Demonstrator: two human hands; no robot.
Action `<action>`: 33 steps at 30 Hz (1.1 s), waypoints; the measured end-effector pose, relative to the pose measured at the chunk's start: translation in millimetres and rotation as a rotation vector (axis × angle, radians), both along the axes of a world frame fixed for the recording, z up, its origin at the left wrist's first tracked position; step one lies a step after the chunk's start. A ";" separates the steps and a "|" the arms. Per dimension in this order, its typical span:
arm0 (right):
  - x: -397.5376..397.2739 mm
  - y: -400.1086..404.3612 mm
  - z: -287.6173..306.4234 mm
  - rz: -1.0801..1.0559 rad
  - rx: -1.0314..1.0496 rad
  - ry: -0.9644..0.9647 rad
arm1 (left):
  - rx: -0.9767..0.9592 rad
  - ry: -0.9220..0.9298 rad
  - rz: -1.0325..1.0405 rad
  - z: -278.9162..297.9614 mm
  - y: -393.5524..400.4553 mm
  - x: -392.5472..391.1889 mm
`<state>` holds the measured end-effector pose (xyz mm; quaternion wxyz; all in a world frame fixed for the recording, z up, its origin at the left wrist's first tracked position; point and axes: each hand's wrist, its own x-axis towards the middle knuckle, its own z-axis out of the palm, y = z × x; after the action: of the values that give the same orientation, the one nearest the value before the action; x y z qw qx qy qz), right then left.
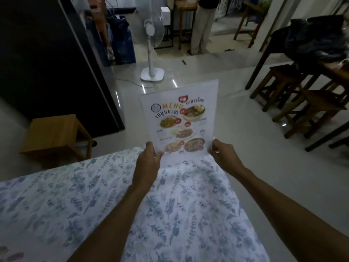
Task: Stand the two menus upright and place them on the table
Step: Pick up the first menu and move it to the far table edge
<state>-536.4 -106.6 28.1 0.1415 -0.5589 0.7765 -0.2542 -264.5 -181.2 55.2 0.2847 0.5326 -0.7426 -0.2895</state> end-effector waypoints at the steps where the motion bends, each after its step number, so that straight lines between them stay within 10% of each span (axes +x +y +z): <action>1: -6.1 -7.5 -1.1 0.009 0.000 0.003 | -0.010 -0.001 0.012 0.3 -4.9 -5.7; 33: -62.9 -87.9 -96.4 -0.038 -0.016 -0.083 | -0.066 -0.138 0.127 -76.6 -76.9 -71.9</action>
<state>-599.3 -194.4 -68.3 0.1641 -0.5341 0.7785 -0.2858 -336.5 -258.1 -21.4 0.2681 0.5876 -0.7343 -0.2088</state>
